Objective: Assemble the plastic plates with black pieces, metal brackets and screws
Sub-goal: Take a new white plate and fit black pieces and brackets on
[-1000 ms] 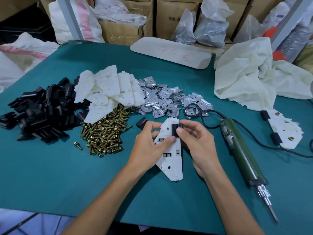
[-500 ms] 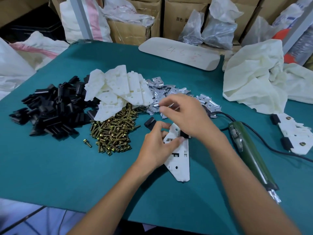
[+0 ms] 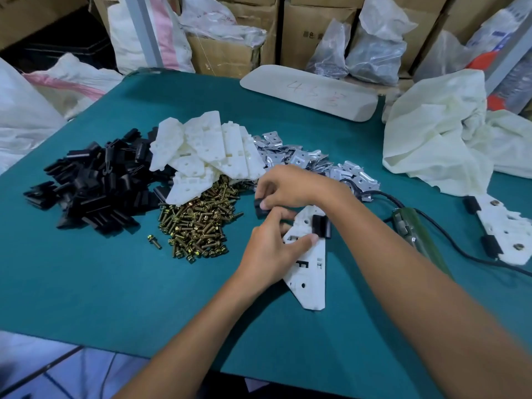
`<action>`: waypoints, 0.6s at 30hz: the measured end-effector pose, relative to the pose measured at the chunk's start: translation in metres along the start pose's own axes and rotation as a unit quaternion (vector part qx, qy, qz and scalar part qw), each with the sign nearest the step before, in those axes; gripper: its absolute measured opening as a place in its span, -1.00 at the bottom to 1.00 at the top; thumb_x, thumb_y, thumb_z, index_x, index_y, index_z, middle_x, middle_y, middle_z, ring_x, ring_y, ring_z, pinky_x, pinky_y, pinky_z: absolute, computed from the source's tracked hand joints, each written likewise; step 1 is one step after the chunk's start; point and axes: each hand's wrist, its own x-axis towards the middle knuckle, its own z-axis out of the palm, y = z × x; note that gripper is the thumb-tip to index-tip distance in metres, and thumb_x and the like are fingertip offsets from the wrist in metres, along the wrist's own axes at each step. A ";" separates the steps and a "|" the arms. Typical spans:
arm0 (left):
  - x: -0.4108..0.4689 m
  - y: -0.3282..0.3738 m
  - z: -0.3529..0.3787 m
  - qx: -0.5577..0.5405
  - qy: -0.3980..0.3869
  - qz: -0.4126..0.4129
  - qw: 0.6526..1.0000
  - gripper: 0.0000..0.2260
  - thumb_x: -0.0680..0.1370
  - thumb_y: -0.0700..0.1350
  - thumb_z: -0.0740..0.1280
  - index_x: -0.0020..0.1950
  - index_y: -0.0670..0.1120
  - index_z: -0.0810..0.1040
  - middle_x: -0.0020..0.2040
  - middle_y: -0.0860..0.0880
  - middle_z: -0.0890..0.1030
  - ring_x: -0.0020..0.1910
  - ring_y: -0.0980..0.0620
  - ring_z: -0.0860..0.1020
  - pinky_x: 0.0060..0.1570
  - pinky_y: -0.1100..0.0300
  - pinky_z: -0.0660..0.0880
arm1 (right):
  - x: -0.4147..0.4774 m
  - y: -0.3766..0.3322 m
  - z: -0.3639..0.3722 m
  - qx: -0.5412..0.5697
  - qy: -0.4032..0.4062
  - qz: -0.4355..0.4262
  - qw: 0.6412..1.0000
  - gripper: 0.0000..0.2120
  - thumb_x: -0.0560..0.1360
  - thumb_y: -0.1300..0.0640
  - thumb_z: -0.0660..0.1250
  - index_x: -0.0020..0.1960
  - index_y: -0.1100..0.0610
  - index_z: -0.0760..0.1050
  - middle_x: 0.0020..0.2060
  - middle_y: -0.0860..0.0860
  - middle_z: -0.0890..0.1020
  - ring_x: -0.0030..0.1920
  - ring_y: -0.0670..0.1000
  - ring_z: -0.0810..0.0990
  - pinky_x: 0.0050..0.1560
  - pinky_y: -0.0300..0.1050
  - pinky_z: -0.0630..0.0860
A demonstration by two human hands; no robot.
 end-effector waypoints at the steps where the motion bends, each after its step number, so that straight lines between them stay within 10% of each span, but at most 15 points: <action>1: 0.000 0.000 0.000 -0.012 -0.002 -0.003 1.000 -0.68 0.42 0.15 0.52 0.04 0.17 0.44 -0.19 0.02 0.68 -0.21 0.03 0.67 -0.20 -0.18 0.61 | -0.008 0.003 0.000 0.048 0.048 0.004 0.998 -0.82 0.56 0.17 0.45 0.16 0.12 0.65 -0.04 -0.06 0.69 0.05 0.02 0.67 0.08 -0.08 0.58; 8: 0.018 0.002 -0.006 -0.124 0.026 -0.030 0.991 -0.65 0.44 0.02 0.56 0.10 0.10 0.47 -0.15 0.01 0.73 -0.20 -0.01 0.72 -0.22 -0.02 0.64 | -0.113 0.035 0.040 0.435 0.383 0.007 0.815 -0.79 0.54 0.14 0.32 0.08 -0.08 0.66 -0.24 -0.05 0.68 -0.28 -0.04 0.63 -0.24 -0.11 0.60; 18: 0.023 -0.007 -0.007 -0.200 0.065 -0.028 0.977 -0.64 0.47 -0.02 0.54 0.15 -0.03 0.46 -0.19 -0.04 0.73 -0.38 0.08 0.63 -0.45 0.24 0.47 | -0.139 0.052 0.101 0.443 0.267 0.090 0.851 -0.70 0.50 0.12 0.23 0.02 -0.12 0.70 -0.30 0.02 0.69 -0.40 0.06 0.66 -0.22 -0.07 0.64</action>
